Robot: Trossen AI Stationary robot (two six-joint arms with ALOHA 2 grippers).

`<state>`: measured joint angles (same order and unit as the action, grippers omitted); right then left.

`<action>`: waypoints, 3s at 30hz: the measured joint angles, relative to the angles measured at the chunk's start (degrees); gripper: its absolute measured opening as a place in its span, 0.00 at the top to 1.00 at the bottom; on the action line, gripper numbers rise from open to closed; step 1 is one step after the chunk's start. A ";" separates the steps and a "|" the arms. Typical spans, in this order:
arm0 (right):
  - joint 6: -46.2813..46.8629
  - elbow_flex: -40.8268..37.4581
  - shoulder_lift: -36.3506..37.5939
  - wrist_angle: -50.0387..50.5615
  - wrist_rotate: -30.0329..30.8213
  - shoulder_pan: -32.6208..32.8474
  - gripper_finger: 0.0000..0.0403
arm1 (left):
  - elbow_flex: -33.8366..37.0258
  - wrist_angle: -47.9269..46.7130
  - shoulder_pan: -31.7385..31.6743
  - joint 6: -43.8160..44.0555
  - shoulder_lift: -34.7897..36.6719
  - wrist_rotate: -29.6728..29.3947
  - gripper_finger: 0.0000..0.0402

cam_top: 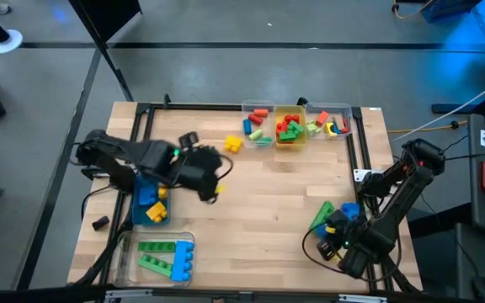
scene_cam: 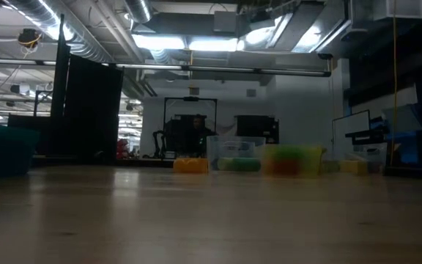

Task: Sort blocks by size
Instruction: Put the blue 2 stud game piece into the blue bin

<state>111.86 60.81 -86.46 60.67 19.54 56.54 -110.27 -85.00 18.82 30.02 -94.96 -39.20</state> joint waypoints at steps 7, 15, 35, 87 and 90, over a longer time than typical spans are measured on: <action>-10.04 2.30 0.02 -11.43 17.15 -4.96 0.66 | 3.94 -4.97 11.52 9.55 0.21 -7.38 0.60; -45.82 2.30 -1.85 -42.62 24.25 -17.60 0.66 | 9.54 -4.44 22.16 18.39 0.66 -11.81 0.60; -89.38 2.21 -21.84 -98.36 -17.55 -46.77 0.66 | 10.72 -3.69 30.46 34.34 0.02 -11.81 0.60; -128.72 2.23 -21.92 -118.06 -34.94 -47.13 0.66 | 10.65 12.71 20.33 14.49 -0.02 -1.20 0.48; -128.72 2.23 -21.92 -118.07 -33.63 -47.09 0.66 | 10.65 12.91 20.27 14.19 -0.02 -1.22 0.48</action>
<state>-16.86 63.05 -108.38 -57.40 -14.08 9.45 -99.61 -72.09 39.10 44.21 -94.98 -40.43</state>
